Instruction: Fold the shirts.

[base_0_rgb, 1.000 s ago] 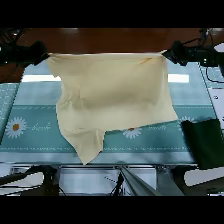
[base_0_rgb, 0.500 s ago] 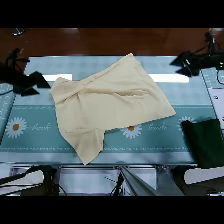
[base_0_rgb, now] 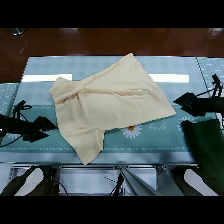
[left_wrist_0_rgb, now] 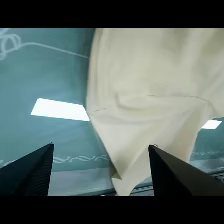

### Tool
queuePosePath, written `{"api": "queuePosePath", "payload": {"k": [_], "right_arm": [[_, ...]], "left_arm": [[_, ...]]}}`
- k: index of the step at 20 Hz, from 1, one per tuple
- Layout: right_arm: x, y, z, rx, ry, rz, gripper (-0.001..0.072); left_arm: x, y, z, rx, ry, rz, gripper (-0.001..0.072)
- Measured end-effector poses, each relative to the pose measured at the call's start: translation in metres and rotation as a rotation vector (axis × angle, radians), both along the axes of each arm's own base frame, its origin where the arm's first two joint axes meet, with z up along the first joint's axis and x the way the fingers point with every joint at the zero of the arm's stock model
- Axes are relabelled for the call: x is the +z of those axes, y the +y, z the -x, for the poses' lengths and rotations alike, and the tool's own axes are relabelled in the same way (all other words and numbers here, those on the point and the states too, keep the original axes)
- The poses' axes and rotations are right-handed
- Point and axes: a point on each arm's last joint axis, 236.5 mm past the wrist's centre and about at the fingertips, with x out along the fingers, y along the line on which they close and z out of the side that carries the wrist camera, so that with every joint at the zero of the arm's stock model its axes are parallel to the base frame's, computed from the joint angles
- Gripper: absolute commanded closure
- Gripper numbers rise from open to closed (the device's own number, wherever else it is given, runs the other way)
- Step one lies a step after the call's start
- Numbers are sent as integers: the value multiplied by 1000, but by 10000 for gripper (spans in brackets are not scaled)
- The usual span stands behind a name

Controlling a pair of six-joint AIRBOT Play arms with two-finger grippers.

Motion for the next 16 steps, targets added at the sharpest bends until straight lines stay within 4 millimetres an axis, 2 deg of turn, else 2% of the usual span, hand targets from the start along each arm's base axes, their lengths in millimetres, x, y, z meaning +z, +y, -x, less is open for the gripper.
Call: {"api": "queuePosePath", "payload": {"k": [3, 7, 13, 16], "right_arm": [[3, 16, 11, 1, -46, -42, 82], [5, 25, 17, 10, -67, -66, 82], [6, 33, 24, 34, -57, -92, 82], [6, 34, 24, 24, -54, -103, 82]], "left_arm": [[-10, -16, 7, 48, -24, 55, 7], [-22, -29, 11, 83, -52, 95, 8], [-31, -29, -7, 122, -139, 77, 8], [-35, -48, -11, 62, -162, 92, 9]]}}
